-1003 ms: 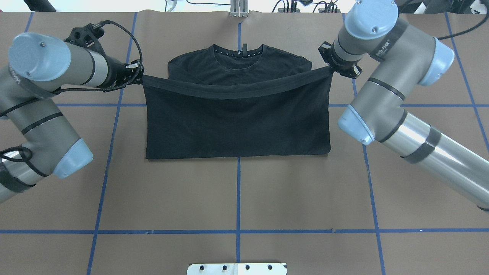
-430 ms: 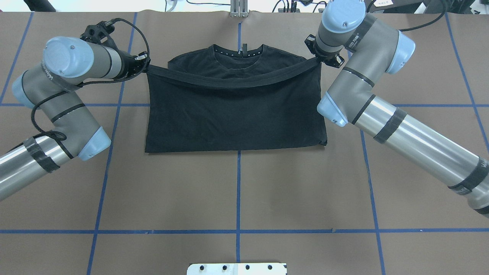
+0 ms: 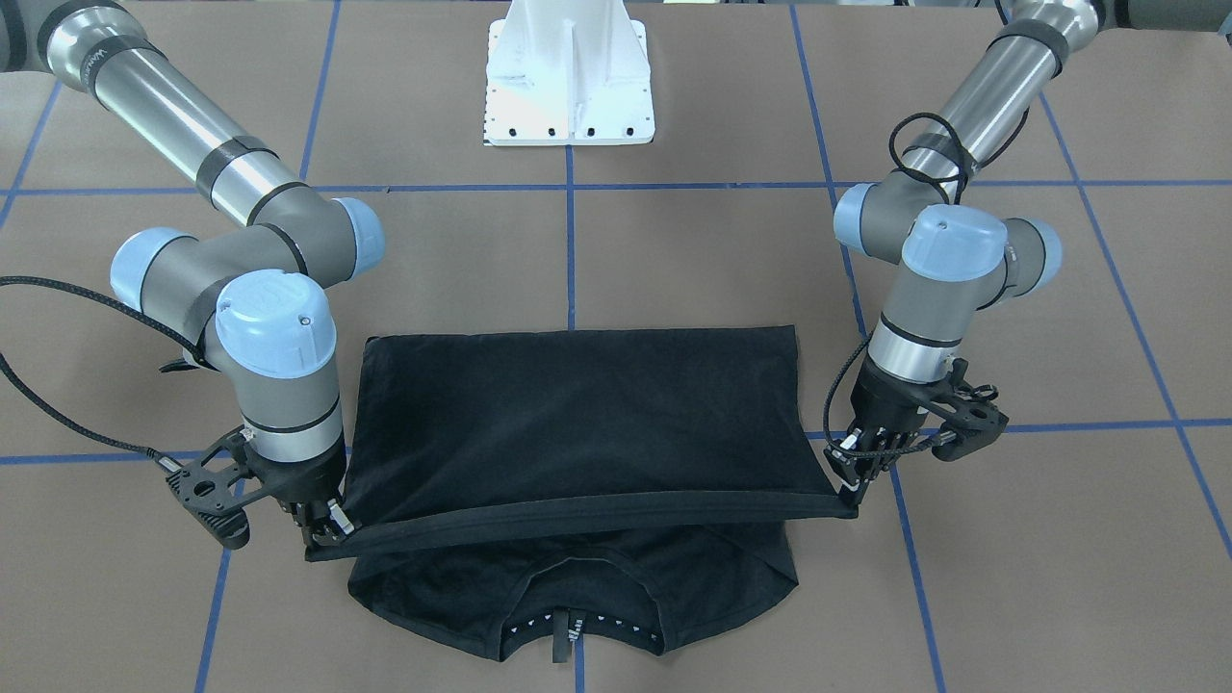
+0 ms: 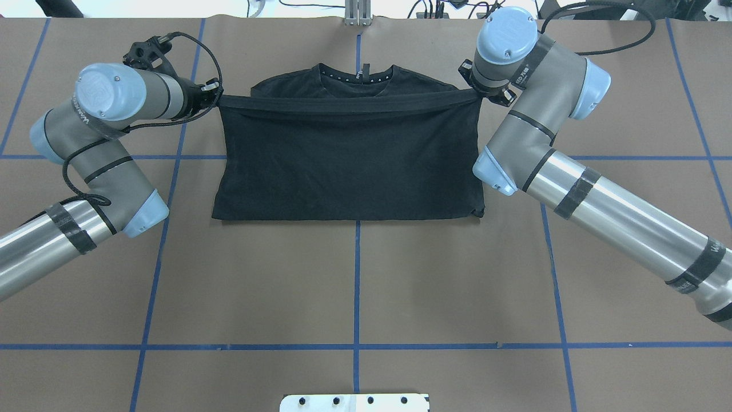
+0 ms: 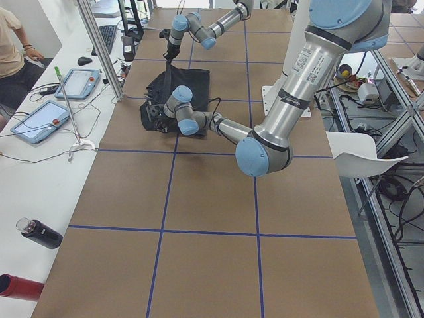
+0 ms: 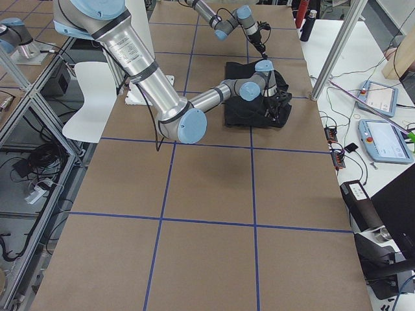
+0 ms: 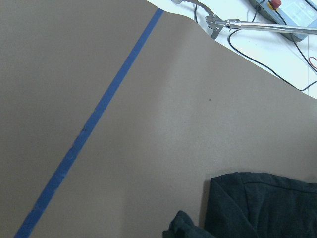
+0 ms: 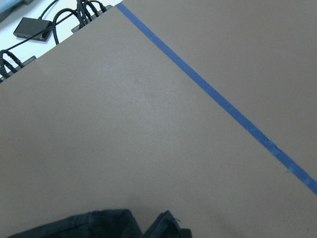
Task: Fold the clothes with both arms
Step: 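Release the hem at the collar and raise both grippers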
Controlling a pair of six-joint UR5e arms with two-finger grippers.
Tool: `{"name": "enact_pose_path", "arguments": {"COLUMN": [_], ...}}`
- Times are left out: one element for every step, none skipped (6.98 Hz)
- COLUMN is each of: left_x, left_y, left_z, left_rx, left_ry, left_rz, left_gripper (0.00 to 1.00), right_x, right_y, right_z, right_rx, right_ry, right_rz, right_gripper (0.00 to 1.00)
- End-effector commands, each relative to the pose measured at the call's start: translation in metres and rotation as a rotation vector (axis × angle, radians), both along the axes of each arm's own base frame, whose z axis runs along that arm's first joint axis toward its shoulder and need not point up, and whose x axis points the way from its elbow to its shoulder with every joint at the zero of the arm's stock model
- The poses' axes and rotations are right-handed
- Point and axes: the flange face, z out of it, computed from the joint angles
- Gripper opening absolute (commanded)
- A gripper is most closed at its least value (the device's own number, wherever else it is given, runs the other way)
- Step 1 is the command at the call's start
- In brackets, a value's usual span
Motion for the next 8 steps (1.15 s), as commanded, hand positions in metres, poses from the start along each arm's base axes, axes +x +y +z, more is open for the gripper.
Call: {"name": "enact_pose_path", "arguments": {"left_x": [0.002, 0.004, 0.005, 0.006, 0.006, 0.006, 0.004, -0.002], "left_y": [-0.004, -0.006, -0.008, -0.009, -0.01, -0.011, -0.013, -0.016], "left_z": [0.008, -0.001, -0.004, 0.003, 0.007, 0.012, 0.009, 0.005], "left_rx": [0.008, 0.016, 0.017, 0.009, 0.014, 0.023, 0.027, 0.036], "left_ry": [-0.001, 0.006, 0.009, 0.002, 0.001, 0.003, 0.007, 0.014], "left_rz": [-0.012, -0.014, -0.015, -0.015, -0.021, -0.031, -0.032, -0.041], "left_gripper": [0.0, 0.0, 0.09, 0.15, 0.24, 0.42, 0.42, 0.42], "right_x": [0.0, -0.002, -0.003, -0.006, -0.009, -0.008, -0.006, 0.005], "right_y": [-0.003, -0.006, -0.006, -0.01, -0.013, -0.014, -0.016, -0.023], "right_z": [0.003, -0.013, -0.015, -0.008, -0.004, -0.006, -0.014, -0.023], "right_rx": [0.003, 0.016, 0.018, 0.035, 0.063, 0.068, 0.075, 0.078], "right_ry": [0.013, -0.003, -0.006, -0.023, -0.051, -0.068, -0.097, -0.131], "right_rz": [0.011, 0.016, 0.017, 0.018, 0.022, 0.034, 0.056, 0.094], "right_gripper": [0.0, 0.0, 0.0, 0.0, 0.0, 0.0, 0.27, 0.32]}}
